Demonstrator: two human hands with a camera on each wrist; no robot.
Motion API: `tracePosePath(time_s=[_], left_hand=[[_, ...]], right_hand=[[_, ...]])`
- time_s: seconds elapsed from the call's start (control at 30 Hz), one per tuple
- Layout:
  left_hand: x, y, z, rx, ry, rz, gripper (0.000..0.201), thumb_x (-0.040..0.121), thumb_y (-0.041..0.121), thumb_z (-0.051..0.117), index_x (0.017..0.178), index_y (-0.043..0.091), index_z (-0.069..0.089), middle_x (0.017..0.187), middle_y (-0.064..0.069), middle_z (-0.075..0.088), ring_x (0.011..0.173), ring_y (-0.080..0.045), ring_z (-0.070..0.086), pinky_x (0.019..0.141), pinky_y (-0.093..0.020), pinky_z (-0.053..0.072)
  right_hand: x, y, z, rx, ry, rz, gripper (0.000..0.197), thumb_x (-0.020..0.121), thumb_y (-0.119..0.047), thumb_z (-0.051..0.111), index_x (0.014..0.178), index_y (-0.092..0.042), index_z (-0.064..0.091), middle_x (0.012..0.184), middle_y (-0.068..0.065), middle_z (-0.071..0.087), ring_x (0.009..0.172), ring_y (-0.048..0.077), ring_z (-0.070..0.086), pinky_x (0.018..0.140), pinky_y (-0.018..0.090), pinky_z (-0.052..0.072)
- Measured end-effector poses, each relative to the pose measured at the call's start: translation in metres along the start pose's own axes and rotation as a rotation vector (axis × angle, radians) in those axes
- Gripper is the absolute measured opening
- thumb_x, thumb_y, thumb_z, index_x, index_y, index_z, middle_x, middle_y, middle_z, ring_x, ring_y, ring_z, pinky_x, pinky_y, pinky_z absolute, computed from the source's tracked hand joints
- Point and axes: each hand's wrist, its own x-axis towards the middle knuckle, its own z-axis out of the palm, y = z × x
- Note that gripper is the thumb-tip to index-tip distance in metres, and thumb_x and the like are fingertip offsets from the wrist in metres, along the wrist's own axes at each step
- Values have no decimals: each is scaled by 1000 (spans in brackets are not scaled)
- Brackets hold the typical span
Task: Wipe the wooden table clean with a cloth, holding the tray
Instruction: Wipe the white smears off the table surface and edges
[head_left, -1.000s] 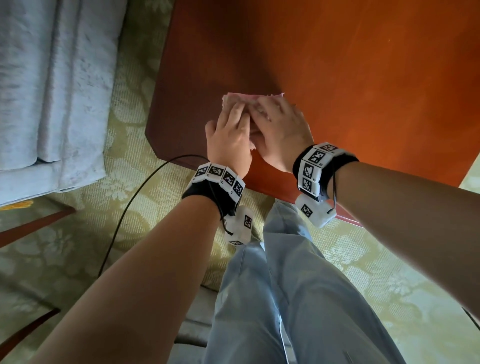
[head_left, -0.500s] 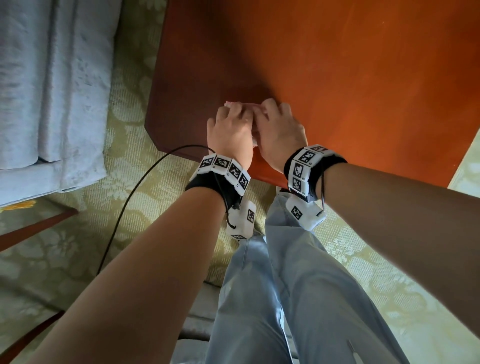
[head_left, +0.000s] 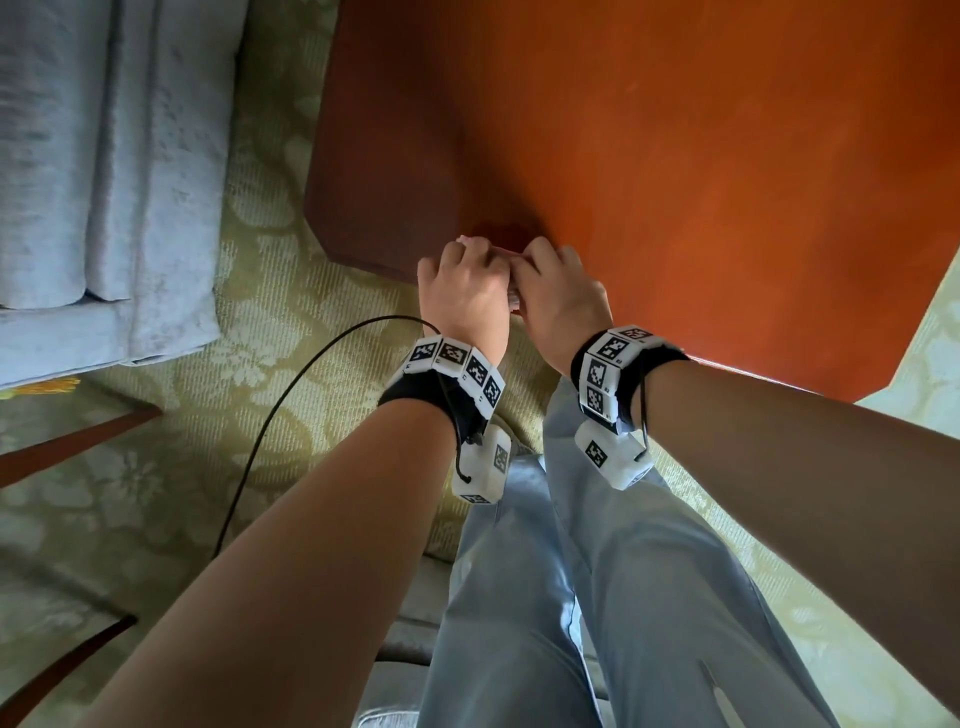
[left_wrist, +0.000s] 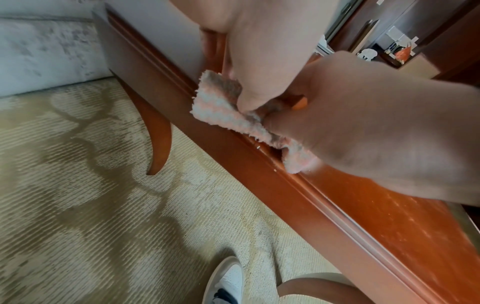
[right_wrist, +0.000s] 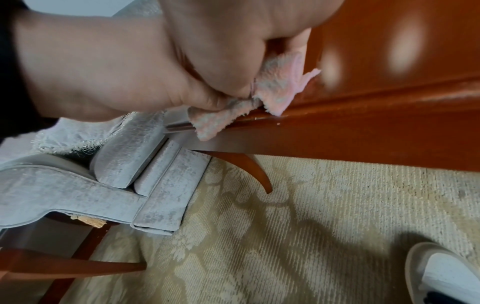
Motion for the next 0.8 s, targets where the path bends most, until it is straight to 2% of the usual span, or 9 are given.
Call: tracePosePath(time_s=[0.13, 0.17, 0.3, 0.37, 0.43, 0.5, 0.57, 0.63, 0.8], left_hand=[[-23, -4, -1, -33, 23, -23, 25, 75, 17, 50, 72, 13, 74, 86, -8, 72, 74, -27, 65, 69, -39, 44], [-29, -7, -4, -34, 16, -31, 24, 75, 18, 50, 71, 14, 73, 82, -6, 70, 73, -27, 64, 70, -40, 44], [-63, -19, -14, -14, -312, -9, 13, 87, 24, 58, 83, 18, 69, 81, 3, 67, 83, -22, 60, 83, -41, 38], [-64, -20, -23, -38, -262, -15, 20, 85, 23, 51, 79, 15, 68, 79, 1, 67, 82, -24, 60, 82, -41, 39], [-51, -16, -30, -66, -163, -25, 26, 80, 22, 44, 78, 13, 68, 81, -2, 67, 83, -27, 60, 79, -43, 43], [-25, -11, -41, -72, -84, -6, 16, 78, 18, 54, 78, 12, 69, 85, -3, 67, 85, -29, 60, 76, -44, 43], [5, -5, -49, -73, -39, 12, 6, 75, 15, 65, 79, 12, 69, 88, -4, 66, 86, -30, 60, 73, -43, 42], [32, 3, -51, -82, -17, 13, 6, 76, 15, 66, 81, 12, 70, 91, -5, 66, 87, -30, 60, 72, -42, 41], [59, 16, -32, -104, -74, -32, 13, 82, 17, 67, 93, 17, 73, 100, -2, 64, 96, -28, 58, 75, -41, 40]], right_hand=[[-13, -15, 11, 44, -48, 1, 29, 95, -16, 53, 124, -16, 49, 121, 4, 43, 107, 25, 43, 63, 37, 38], [-16, -19, 14, 52, -68, -4, 30, 95, -16, 53, 125, -16, 50, 121, 4, 43, 107, 25, 43, 64, 37, 39], [-32, -31, 22, -35, -186, -165, 29, 92, -12, 55, 121, -13, 53, 120, 5, 48, 110, 24, 45, 72, 28, 32], [-36, -32, 16, 37, -120, -179, 21, 93, -14, 54, 114, -13, 56, 116, 5, 51, 107, 24, 47, 70, 28, 36], [-32, -28, 6, 137, -32, -144, 18, 92, -17, 55, 109, -12, 57, 111, 5, 51, 103, 24, 47, 64, 33, 40], [-20, -16, -8, 176, 60, -123, 18, 90, -20, 58, 106, -12, 57, 110, 5, 51, 103, 24, 46, 59, 36, 41], [-3, 0, -24, 188, 155, -123, 19, 89, -21, 57, 106, -12, 57, 109, 6, 51, 103, 26, 48, 59, 39, 48], [13, 17, -39, 172, 223, -128, 21, 90, -23, 51, 106, -12, 58, 108, 7, 52, 103, 28, 49, 61, 43, 51], [33, 45, -45, 82, 158, -69, 25, 95, -22, 50, 117, -17, 58, 114, 6, 50, 110, 28, 46, 66, 45, 53]])
